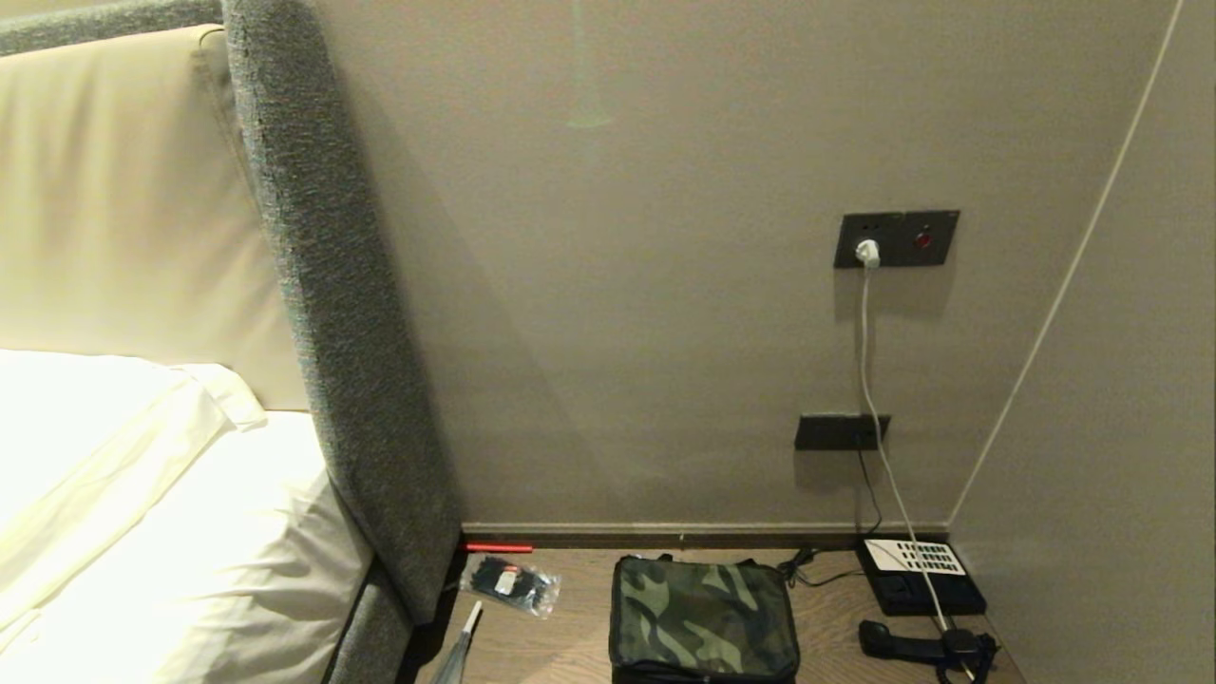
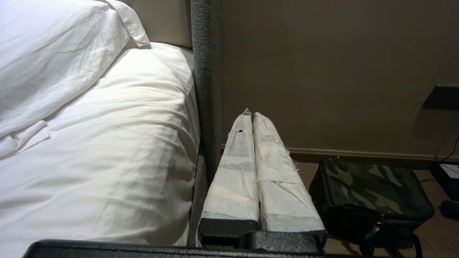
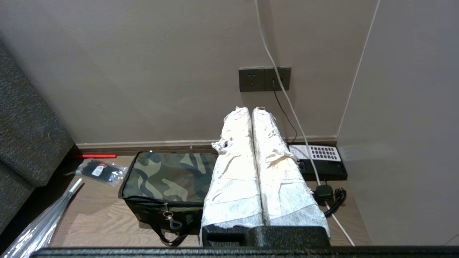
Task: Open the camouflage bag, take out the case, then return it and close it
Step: Open the top of the storage box
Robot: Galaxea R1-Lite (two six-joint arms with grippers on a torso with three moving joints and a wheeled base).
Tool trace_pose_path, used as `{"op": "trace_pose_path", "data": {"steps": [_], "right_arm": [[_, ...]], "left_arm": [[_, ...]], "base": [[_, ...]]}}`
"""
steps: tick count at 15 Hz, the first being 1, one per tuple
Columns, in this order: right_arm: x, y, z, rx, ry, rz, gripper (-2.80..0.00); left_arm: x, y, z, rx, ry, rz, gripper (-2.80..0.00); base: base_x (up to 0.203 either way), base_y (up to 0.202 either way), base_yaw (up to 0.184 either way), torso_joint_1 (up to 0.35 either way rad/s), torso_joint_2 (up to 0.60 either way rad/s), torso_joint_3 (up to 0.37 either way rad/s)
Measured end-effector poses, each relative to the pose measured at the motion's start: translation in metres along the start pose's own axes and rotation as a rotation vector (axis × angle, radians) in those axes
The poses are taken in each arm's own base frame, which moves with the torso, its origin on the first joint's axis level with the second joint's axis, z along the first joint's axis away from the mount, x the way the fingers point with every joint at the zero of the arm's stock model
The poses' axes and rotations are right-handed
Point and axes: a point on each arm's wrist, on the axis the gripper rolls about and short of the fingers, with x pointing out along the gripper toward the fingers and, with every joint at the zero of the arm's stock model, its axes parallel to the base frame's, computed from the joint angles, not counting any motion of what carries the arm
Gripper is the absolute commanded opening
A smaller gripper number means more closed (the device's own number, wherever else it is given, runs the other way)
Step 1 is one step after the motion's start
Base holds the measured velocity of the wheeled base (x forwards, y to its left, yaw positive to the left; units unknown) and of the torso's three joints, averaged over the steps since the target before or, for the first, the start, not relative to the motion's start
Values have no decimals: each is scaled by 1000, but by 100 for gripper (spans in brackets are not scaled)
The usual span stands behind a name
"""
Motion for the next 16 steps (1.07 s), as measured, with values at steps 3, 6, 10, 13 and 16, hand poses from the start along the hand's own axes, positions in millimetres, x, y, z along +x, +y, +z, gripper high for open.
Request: {"op": "trace_pose_path", "data": {"steps": [3,6,10,13,16], "right_arm": [[0,0,0,0,0,0,-280],[0,0,0,1,1,0,-280],[0,0,0,0,1,0,-280],[0,0,0,0,1,0,-280],[0,0,0,0,1,0,-280]], "left_arm": [[0,0,0,0,0,0,-280],[0,0,0,0,0,0,-280],[0,0,0,1,0,0,-280],[0,0,0,1,0,0,-280],[0,0,0,-4,0,0,-280]], "base": [[0,0,0,0,0,0],[0,0,0,0,0,0],[0,0,0,0,0,0],[0,0,0,0,0,0],[0,0,0,0,0,0]]}}
